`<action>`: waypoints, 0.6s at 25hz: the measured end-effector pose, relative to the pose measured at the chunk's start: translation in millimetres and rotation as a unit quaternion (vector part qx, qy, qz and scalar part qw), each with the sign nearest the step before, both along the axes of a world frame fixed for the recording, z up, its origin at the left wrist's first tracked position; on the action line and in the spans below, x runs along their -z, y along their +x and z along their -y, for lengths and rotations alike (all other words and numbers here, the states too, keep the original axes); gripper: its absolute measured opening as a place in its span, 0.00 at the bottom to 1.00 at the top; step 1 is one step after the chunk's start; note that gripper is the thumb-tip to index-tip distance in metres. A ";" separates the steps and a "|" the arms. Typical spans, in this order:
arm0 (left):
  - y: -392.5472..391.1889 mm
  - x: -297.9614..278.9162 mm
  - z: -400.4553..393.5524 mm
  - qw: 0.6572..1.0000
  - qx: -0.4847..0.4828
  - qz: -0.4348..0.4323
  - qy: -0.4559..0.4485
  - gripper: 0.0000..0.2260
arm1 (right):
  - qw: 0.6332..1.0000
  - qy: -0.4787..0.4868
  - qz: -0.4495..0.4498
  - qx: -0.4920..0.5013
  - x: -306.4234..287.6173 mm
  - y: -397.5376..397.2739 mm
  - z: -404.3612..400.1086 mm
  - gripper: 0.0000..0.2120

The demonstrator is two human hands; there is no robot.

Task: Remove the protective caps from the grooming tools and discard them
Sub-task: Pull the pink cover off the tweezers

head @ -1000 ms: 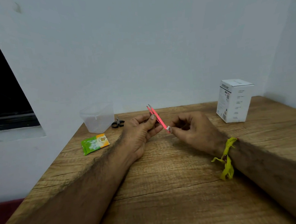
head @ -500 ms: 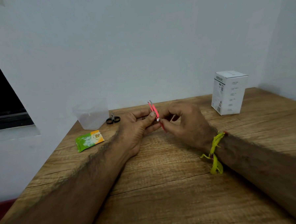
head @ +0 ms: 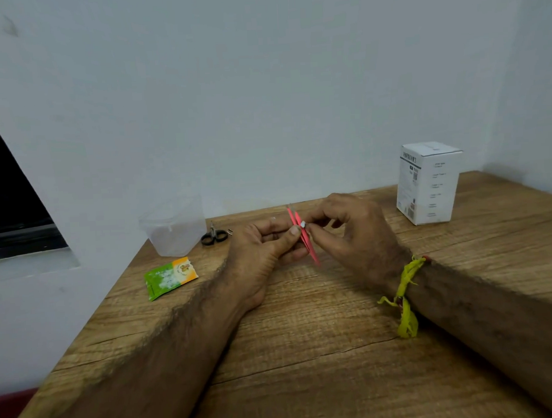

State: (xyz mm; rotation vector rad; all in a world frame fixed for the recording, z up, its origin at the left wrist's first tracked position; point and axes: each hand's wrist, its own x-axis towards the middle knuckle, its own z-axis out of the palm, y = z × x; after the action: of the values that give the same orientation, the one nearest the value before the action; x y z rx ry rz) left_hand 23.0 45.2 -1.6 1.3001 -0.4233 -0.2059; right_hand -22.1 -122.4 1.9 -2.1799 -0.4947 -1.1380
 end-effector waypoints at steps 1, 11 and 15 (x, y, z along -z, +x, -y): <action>-0.1 -0.2 -0.4 1.000 0.002 0.005 0.009 0.09 | 1.000 0.003 0.007 0.003 0.1 0.4 0.1 0.05; -5.6 -1.5 1.0 0.996 0.037 0.027 0.071 0.09 | 0.999 0.046 0.023 0.003 -3.2 -1.9 -0.6 0.02; -6.4 -1.1 0.3 0.996 0.044 0.022 0.075 0.09 | 0.999 0.047 0.024 0.004 -2.5 -0.1 -1.1 0.02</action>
State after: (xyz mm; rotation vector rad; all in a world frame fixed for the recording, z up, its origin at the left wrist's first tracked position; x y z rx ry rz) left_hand 16.6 45.0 -0.4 1.4371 -0.5103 -0.2879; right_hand -22.2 -121.3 4.3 -2.0797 -0.4438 -1.1970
